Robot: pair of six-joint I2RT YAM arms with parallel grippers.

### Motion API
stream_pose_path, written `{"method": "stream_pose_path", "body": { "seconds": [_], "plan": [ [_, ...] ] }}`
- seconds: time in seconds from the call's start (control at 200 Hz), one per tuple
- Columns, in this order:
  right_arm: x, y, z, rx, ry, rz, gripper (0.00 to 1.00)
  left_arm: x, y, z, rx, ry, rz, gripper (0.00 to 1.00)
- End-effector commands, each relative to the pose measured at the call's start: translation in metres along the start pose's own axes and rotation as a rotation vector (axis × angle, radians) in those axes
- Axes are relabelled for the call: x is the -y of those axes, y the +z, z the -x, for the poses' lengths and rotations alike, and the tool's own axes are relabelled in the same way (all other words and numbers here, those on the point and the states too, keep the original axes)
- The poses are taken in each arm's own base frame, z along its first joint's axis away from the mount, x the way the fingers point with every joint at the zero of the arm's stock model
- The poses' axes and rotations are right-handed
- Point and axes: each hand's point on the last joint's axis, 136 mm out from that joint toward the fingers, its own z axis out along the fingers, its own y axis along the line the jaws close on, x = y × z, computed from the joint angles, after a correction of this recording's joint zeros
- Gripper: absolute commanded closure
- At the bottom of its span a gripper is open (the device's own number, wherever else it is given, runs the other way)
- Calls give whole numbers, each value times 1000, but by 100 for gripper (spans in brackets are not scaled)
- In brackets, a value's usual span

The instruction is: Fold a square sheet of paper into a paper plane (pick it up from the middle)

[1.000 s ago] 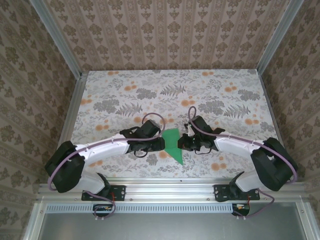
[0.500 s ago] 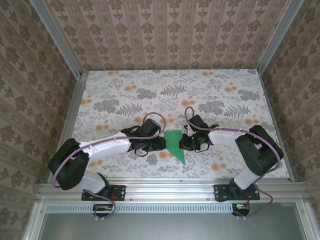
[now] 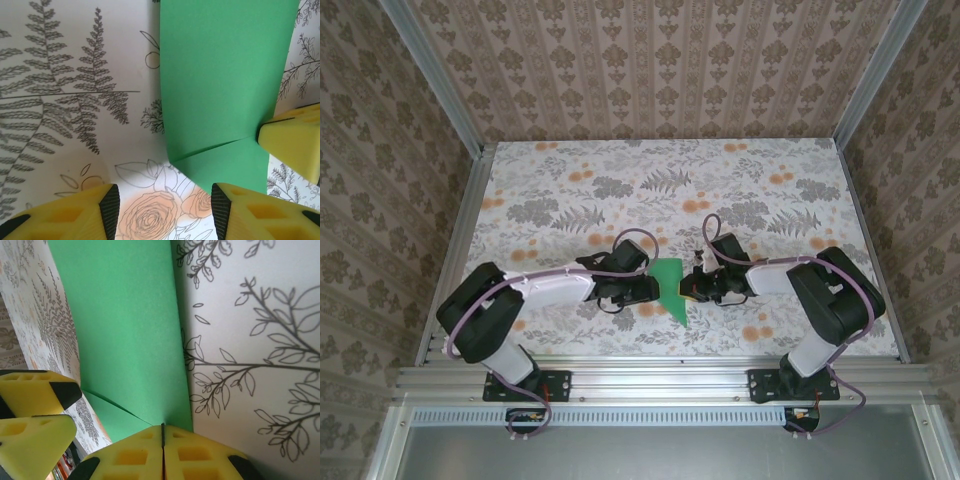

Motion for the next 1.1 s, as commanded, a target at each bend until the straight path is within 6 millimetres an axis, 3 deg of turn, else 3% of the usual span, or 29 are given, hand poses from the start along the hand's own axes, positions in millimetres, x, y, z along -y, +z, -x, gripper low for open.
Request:
{"method": "stream_pose_path", "body": {
  "seconds": [0.0,0.26,0.63,0.925,1.095],
  "plan": [
    [30,9,-9,-8,63,-75,91,16,4,10,16,-44,-60,46],
    [35,8,-10,-10,72,-72,91,21,12,14,27,-61,-84,49],
    [38,7,-11,-12,74,-68,90,43,14,23,49,-60,-179,63],
    [33,8,-10,-24,57,-46,87,51,14,29,64,-42,-220,64],
    [28,6,-8,-30,36,-39,85,54,16,32,64,-33,-234,76]
  ]
}}
